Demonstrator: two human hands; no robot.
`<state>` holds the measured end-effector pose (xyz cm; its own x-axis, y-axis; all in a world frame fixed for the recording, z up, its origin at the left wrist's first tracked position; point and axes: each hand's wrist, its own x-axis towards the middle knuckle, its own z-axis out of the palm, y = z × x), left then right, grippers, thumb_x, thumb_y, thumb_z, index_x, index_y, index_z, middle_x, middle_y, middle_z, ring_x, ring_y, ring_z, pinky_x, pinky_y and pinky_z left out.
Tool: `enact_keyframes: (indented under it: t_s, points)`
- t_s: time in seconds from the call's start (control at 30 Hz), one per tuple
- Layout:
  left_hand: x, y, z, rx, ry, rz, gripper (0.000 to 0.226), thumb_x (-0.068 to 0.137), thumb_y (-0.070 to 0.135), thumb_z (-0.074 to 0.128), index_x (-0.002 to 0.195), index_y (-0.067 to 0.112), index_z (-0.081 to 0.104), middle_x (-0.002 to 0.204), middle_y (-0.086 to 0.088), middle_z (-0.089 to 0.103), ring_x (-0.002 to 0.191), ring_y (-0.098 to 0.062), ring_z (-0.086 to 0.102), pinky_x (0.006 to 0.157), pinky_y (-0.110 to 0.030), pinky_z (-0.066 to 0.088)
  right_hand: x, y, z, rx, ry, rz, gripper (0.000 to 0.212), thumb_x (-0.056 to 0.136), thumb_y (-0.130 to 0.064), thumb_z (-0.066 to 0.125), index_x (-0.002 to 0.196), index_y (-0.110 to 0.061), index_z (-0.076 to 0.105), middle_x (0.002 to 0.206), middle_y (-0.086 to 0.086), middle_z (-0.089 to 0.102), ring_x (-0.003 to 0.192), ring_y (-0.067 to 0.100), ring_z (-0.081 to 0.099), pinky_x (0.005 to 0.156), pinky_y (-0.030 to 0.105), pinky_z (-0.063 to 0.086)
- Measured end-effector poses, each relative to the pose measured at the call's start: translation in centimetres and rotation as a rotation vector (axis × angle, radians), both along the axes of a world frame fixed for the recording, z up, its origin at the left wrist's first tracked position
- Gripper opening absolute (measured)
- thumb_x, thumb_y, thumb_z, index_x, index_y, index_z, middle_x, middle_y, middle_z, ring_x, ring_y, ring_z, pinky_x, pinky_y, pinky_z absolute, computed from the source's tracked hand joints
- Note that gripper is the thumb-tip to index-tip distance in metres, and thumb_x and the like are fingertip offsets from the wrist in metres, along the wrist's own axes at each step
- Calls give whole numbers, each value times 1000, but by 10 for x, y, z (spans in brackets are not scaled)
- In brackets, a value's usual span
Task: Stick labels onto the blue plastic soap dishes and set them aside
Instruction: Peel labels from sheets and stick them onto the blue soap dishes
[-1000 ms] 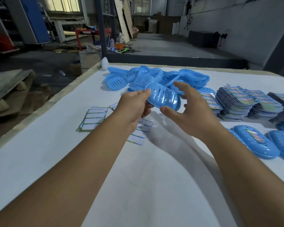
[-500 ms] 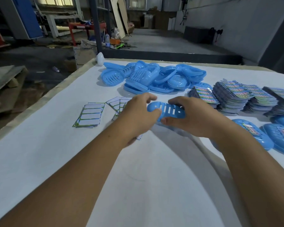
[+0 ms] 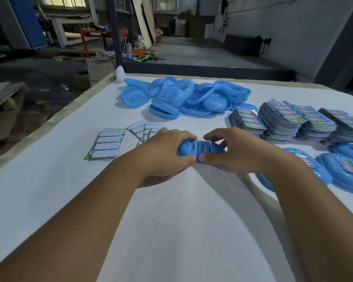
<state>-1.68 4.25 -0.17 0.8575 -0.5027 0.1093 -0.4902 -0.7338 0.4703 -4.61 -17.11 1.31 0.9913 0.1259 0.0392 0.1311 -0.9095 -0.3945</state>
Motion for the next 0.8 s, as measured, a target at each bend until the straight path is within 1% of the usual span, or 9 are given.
enact_keyframes:
  t_s: [0.13,0.2,0.33,0.4,0.47,0.5,0.6,0.7,0.8]
  points:
    - [3,1,-1,78,-48,-3,57,89,54,62,142,43,46,130,14,55,125,-11,38,98,-31,36,5,-13,5,35,-233,-224,48,86,-54,71,125,-25,67,114,-7,64,100,17,59,82,29,40]
    - [3,0,0,88,-44,-3,57,89,55,62,142,44,45,129,15,55,124,-10,37,98,-32,36,8,-19,8,23,-370,-347,38,91,-37,69,123,-17,68,123,7,63,110,30,59,88,36,45]
    - [3,0,1,84,-25,5,57,87,55,64,141,46,46,115,15,48,115,-5,37,93,-29,35,10,-31,7,-29,-242,-504,54,94,-24,62,146,-17,49,145,10,53,131,34,50,98,45,44]
    - [4,0,1,80,-20,10,58,86,58,64,141,46,46,111,16,44,114,-5,38,92,-29,35,11,-33,4,-58,-163,-554,38,93,-18,59,130,-21,58,132,8,60,120,35,55,86,42,45]
    - [4,0,2,79,-24,17,58,86,61,63,140,47,47,112,17,44,117,-5,39,92,-29,35,11,-34,3,-80,-161,-575,16,90,-13,53,90,-25,63,103,7,62,95,35,55,71,35,42]
    - [4,-1,2,78,-28,21,58,85,62,63,139,47,47,113,17,44,117,-5,39,92,-29,35,12,-35,3,-87,-182,-582,18,90,-12,52,80,-22,63,93,6,63,86,34,54,66,33,40]
    - [4,-2,1,65,-40,31,56,84,65,62,136,47,50,113,18,44,112,-4,37,90,-29,33,11,-37,3,-96,-264,-605,23,89,-11,52,77,-20,70,80,3,66,75,33,55,58,29,36]
    - [6,-2,0,39,-61,44,53,83,67,61,132,48,53,116,18,48,114,-4,38,90,-30,34,14,-38,2,-78,-282,-648,23,86,-5,46,64,-11,52,66,3,52,59,29,43,52,27,26]
    - [6,-4,-1,-10,-97,83,48,85,67,61,127,45,57,109,19,48,112,-5,43,88,-30,37,16,-39,4,-28,-355,-688,28,92,-12,47,65,-11,48,67,6,52,64,34,46,51,28,25]
